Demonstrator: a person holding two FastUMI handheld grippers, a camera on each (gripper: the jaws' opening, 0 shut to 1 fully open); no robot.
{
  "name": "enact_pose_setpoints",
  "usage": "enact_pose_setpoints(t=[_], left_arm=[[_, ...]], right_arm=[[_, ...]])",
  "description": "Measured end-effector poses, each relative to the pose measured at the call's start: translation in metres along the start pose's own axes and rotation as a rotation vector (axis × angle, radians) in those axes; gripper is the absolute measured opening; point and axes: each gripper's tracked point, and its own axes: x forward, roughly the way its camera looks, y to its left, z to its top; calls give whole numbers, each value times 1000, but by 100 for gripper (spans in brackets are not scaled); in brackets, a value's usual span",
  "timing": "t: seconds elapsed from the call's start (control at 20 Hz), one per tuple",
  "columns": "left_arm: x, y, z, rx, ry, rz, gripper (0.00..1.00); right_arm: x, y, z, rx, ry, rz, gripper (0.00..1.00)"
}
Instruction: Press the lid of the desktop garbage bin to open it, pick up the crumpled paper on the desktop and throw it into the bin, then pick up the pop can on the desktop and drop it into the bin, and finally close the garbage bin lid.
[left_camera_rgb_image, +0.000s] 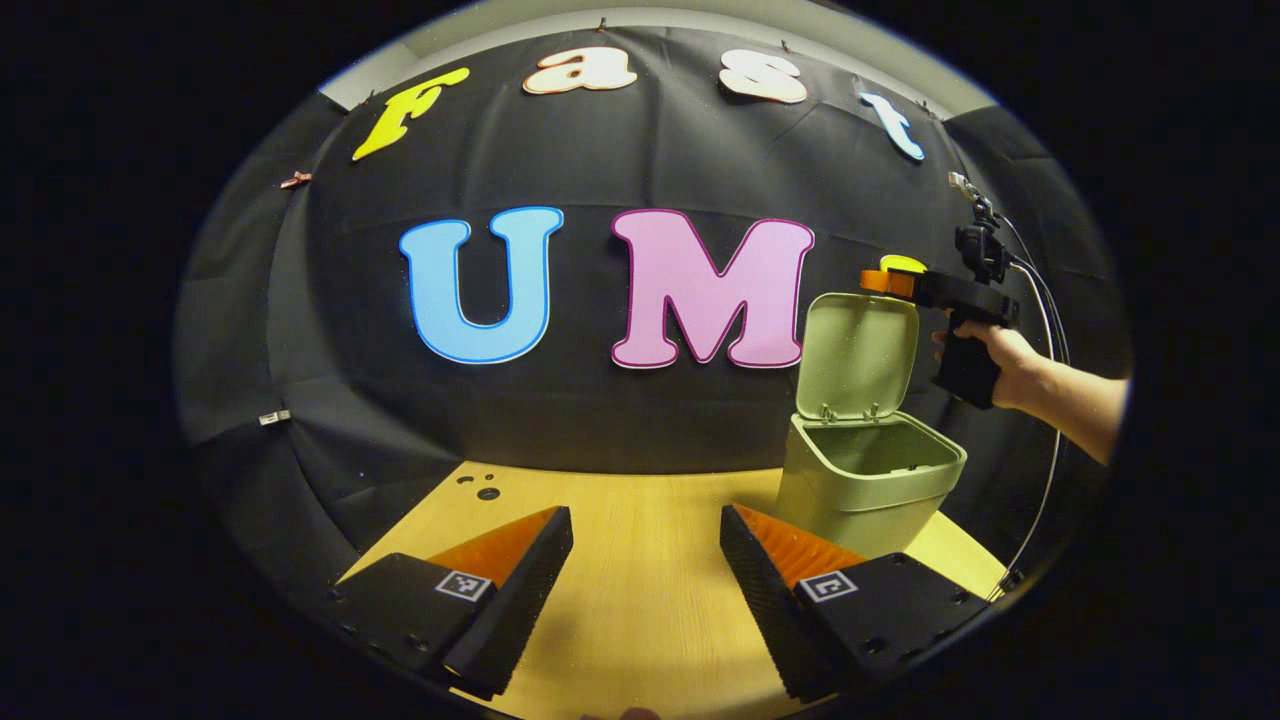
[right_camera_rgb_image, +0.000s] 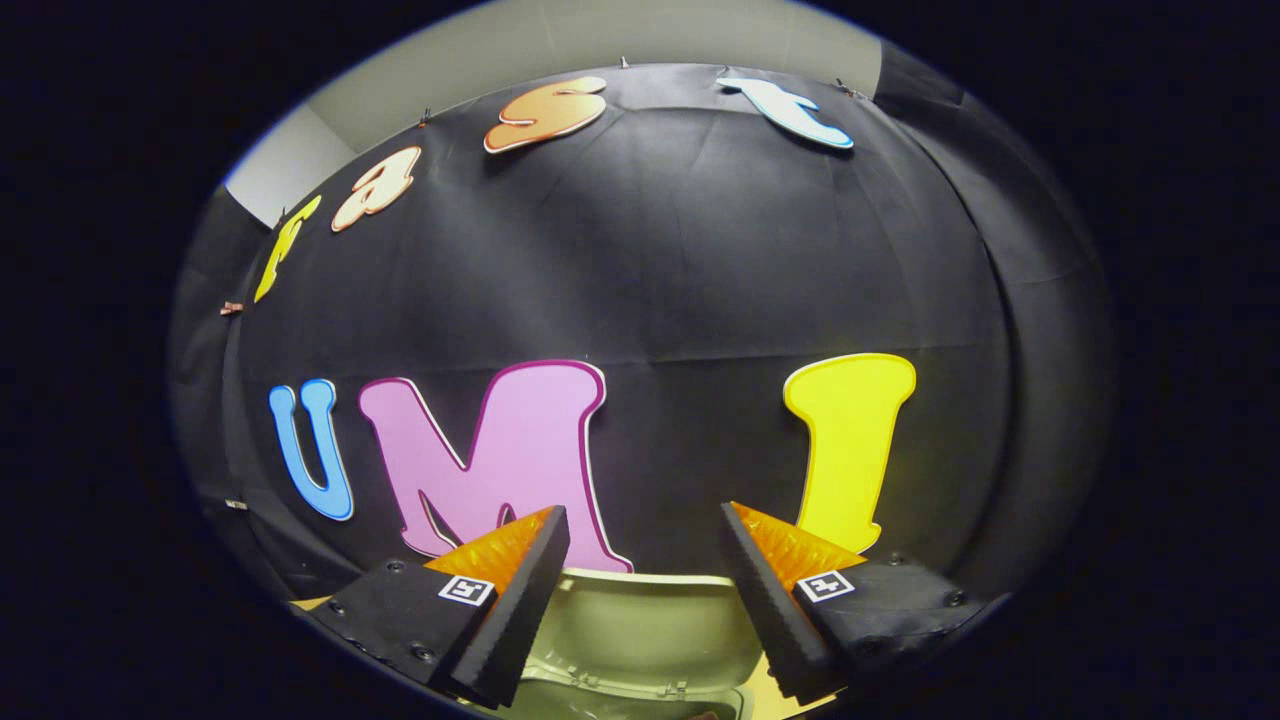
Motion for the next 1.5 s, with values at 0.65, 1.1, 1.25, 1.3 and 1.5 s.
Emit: enact_pose_setpoints(t=[0.65,1.1,1.25,1.3,1.5], left_arm=[[74,-28,-26,-50,98,27,96],[74,-18,-20,-7,90,11,96],[70,-15,-19,-18,88,2,96],[69,-14,-20,-19,86,-1,96],[62,-10,-16,-8,71,-14,96]], right_arm=[[-48,13,-8,76,96,225,97],[-102,33,-36,50,269,294,97],[-117,38,-47,11,301,295,97],[-121,41,-50,7,311,294,97],[-138,45,-67,-6,353,282,97]])
